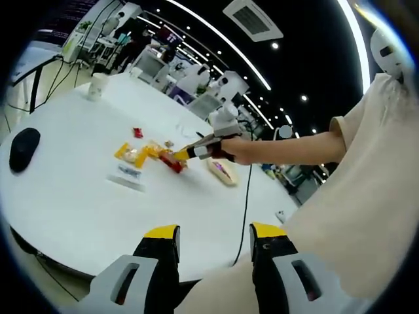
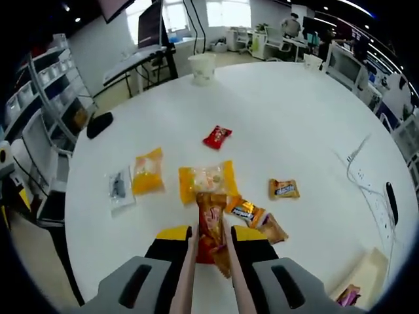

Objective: Place the target food into the container with the food tongs after gripping and lifting it, then release it inside without dropping or visibly crushing the food.

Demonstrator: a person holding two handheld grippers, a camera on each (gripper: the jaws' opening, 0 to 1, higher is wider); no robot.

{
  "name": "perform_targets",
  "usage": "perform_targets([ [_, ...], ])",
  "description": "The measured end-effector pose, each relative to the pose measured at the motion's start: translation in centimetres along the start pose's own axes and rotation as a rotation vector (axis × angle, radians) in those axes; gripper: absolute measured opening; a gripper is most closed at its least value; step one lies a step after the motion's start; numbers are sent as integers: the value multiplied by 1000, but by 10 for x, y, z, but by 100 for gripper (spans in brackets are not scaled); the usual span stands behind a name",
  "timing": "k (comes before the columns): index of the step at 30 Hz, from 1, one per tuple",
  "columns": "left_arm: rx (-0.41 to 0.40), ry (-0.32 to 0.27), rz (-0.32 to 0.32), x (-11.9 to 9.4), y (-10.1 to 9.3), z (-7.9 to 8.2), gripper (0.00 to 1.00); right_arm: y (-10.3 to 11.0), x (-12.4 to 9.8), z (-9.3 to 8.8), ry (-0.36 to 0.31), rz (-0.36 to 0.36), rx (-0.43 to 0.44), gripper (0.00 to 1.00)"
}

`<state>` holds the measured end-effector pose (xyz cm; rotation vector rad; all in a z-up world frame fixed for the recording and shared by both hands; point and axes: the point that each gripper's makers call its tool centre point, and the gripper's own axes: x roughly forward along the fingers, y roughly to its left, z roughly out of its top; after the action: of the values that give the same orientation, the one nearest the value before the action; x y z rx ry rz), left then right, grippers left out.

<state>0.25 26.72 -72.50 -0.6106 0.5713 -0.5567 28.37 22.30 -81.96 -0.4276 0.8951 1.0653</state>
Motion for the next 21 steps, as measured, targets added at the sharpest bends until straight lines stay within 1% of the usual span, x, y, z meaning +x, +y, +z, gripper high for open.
perform_targets([
  [4,-1,-1,6,0,1,2,42,4,9,-3,24,20,-23,22],
  [5,-9,-3,16,-3,3,2,42,5,10,-1,27,22,-36,22],
  [6,-17,-15,25,-4,5,3,42,4,11,-1,28,21,-38,22],
  [7,-19,-17,28,-4,5,3,42,1,14,-4,36,11,-50,22],
  [11,-23,-14,29,-3,7,4,42,-3,17,-8,50,8,-52,22],
  [15,-22,-4,26,-1,7,5,42,-3,21,-9,55,11,-61,23],
  [16,-30,-10,31,-4,7,5,42,-1,21,-8,55,14,-61,23],
  [18,-36,-4,35,-5,8,1,42,-1,23,-9,59,13,-66,23],
  [21,-34,-16,38,-7,8,6,42,-1,26,-12,66,3,-81,23],
])
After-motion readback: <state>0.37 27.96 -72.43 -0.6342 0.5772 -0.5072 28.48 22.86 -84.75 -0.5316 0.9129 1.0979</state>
